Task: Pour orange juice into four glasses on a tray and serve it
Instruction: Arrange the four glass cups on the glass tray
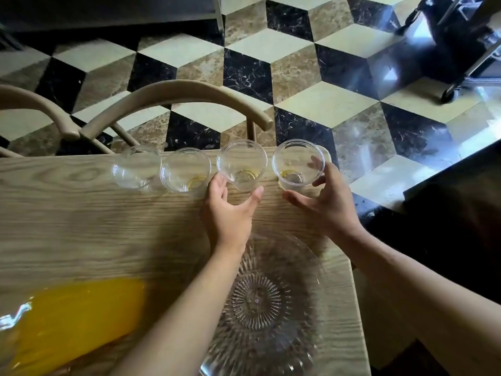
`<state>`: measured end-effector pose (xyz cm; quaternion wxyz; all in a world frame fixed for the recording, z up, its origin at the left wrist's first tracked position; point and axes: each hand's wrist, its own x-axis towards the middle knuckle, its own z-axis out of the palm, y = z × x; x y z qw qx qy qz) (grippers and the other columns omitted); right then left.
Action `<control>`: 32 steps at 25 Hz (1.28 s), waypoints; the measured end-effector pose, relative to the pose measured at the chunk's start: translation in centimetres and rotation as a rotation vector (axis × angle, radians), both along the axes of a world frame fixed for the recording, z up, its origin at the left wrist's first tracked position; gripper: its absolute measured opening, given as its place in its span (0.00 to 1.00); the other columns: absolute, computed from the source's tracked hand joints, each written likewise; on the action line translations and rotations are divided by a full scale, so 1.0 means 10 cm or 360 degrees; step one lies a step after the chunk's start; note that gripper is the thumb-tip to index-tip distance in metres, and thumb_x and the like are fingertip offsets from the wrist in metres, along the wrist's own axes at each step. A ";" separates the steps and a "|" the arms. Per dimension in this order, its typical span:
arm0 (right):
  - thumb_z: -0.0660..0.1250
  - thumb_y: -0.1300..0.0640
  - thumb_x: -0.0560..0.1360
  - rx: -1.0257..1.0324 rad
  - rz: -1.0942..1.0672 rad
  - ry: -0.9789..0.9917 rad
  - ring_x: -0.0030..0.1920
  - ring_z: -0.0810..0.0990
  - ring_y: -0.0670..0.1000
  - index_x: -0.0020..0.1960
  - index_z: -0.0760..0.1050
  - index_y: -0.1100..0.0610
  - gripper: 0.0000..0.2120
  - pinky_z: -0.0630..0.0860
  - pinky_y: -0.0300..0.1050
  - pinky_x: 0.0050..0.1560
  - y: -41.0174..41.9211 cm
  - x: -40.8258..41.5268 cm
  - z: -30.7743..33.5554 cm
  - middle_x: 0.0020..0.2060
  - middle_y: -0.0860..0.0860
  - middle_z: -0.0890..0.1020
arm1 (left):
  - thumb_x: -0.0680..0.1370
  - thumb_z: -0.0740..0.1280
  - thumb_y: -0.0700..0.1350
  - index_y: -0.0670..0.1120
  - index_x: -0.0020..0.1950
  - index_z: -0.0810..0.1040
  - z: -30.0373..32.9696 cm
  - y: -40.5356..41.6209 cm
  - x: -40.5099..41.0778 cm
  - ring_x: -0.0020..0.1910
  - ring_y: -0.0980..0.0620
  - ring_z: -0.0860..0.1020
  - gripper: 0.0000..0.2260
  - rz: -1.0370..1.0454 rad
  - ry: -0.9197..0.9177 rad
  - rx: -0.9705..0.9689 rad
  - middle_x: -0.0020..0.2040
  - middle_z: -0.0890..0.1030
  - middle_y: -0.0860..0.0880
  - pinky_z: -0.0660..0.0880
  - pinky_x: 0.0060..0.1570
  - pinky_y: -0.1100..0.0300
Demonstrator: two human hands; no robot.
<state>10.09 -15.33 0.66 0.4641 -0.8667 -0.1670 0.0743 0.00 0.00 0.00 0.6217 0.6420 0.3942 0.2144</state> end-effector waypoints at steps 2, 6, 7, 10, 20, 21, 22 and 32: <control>0.84 0.50 0.65 0.0110 -0.0029 0.0008 0.51 0.79 0.48 0.69 0.73 0.51 0.36 0.75 0.36 0.52 0.02 0.04 -0.01 0.58 0.46 0.79 | 0.67 0.84 0.47 0.46 0.69 0.74 0.00 0.04 0.07 0.73 0.54 0.73 0.34 0.0007 -0.0044 0.0149 0.70 0.76 0.48 0.67 0.66 0.73; 0.84 0.50 0.65 0.0188 -0.0004 -0.0021 0.56 0.81 0.49 0.69 0.73 0.54 0.37 0.76 0.38 0.56 0.05 0.04 -0.06 0.59 0.49 0.81 | 0.63 0.82 0.57 0.62 0.48 0.69 0.01 0.05 0.13 0.55 0.74 0.74 0.24 -0.0003 -0.0017 0.0312 0.50 0.73 0.68 0.68 0.54 0.78; 0.84 0.51 0.65 0.0201 0.0004 -0.0033 0.56 0.81 0.49 0.69 0.73 0.55 0.36 0.75 0.34 0.55 0.06 0.05 -0.06 0.59 0.49 0.81 | 0.64 0.83 0.55 0.62 0.48 0.69 0.01 0.05 0.14 0.57 0.72 0.75 0.24 0.0009 -0.0047 0.0316 0.51 0.74 0.67 0.69 0.53 0.79; 0.84 0.51 0.65 0.0183 0.0005 -0.0040 0.55 0.81 0.49 0.70 0.74 0.56 0.37 0.72 0.29 0.53 0.06 0.06 -0.07 0.59 0.50 0.82 | 0.67 0.84 0.49 0.53 0.53 0.72 0.03 0.03 0.17 0.65 0.58 0.77 0.24 0.0061 -0.0052 0.0319 0.59 0.77 0.55 0.71 0.58 0.78; 0.83 0.47 0.65 0.0220 -0.0024 -0.0019 0.54 0.80 0.51 0.70 0.73 0.53 0.37 0.78 0.45 0.55 -0.03 -0.11 0.13 0.60 0.47 0.81 | 0.68 0.83 0.47 0.58 0.53 0.74 0.29 0.00 -0.10 0.71 0.52 0.77 0.23 0.0012 -0.0088 0.0298 0.69 0.79 0.43 0.73 0.66 0.67; 0.82 0.46 0.65 0.0229 -0.0027 -0.0019 0.54 0.80 0.51 0.70 0.73 0.53 0.37 0.78 0.46 0.56 -0.03 -0.16 0.17 0.60 0.47 0.81 | 0.67 0.83 0.47 0.55 0.55 0.75 0.32 0.00 -0.14 0.71 0.53 0.77 0.23 0.0006 -0.0104 0.0304 0.69 0.79 0.44 0.73 0.68 0.65; 0.82 0.45 0.65 0.0244 -0.0034 -0.0013 0.55 0.80 0.51 0.70 0.73 0.53 0.37 0.78 0.47 0.57 -0.04 -0.21 0.21 0.60 0.47 0.81 | 0.67 0.83 0.47 0.53 0.57 0.75 0.35 -0.01 -0.19 0.70 0.54 0.77 0.24 0.0001 -0.0108 0.0303 0.69 0.80 0.44 0.73 0.69 0.64; 0.83 0.47 0.66 0.0150 -0.0068 0.0014 0.42 0.74 0.38 0.71 0.73 0.53 0.37 0.73 0.40 0.50 -0.28 -0.83 0.32 0.61 0.46 0.82 | 0.67 0.83 0.49 0.47 0.66 0.76 0.50 -0.20 -0.79 0.70 0.53 0.77 0.31 -0.0087 -0.0059 0.0189 0.69 0.80 0.45 0.74 0.72 0.55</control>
